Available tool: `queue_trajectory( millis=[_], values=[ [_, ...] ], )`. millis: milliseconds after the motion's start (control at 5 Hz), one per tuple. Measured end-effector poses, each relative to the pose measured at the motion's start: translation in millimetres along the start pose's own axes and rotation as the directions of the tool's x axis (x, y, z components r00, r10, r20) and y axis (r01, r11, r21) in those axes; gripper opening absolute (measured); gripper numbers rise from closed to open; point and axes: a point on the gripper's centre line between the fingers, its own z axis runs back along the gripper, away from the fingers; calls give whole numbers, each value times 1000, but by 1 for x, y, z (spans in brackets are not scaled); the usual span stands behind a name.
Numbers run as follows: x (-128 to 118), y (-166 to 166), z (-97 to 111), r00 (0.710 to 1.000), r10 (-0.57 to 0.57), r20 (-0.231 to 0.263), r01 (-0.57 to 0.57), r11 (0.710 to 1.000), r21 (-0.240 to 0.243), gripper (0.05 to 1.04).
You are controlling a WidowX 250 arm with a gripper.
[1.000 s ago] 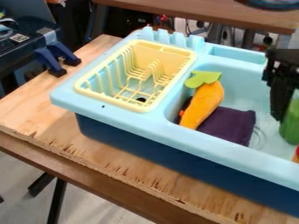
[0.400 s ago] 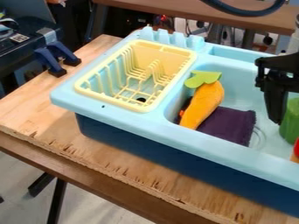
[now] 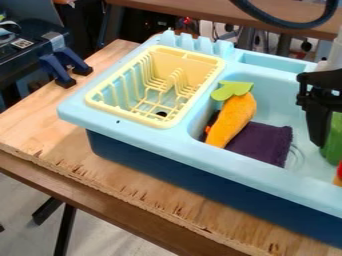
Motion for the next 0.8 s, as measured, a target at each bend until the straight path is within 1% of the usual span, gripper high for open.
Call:
queue_trajectory(
  millis=[200, 400, 600, 800],
  values=[
    [0, -3, -1, 1000, -15, -1, 15, 1000, 11, 1002],
    [-1, -3, -4, 1000, -22, -11, 22, 1000, 15, 947],
    [1, -4, -8, 1000, -20, -7, 20, 1000, 15, 657],
    [1, -6, -8, 1000, -18, -1, 18, 1000, 11, 380]
  ],
)
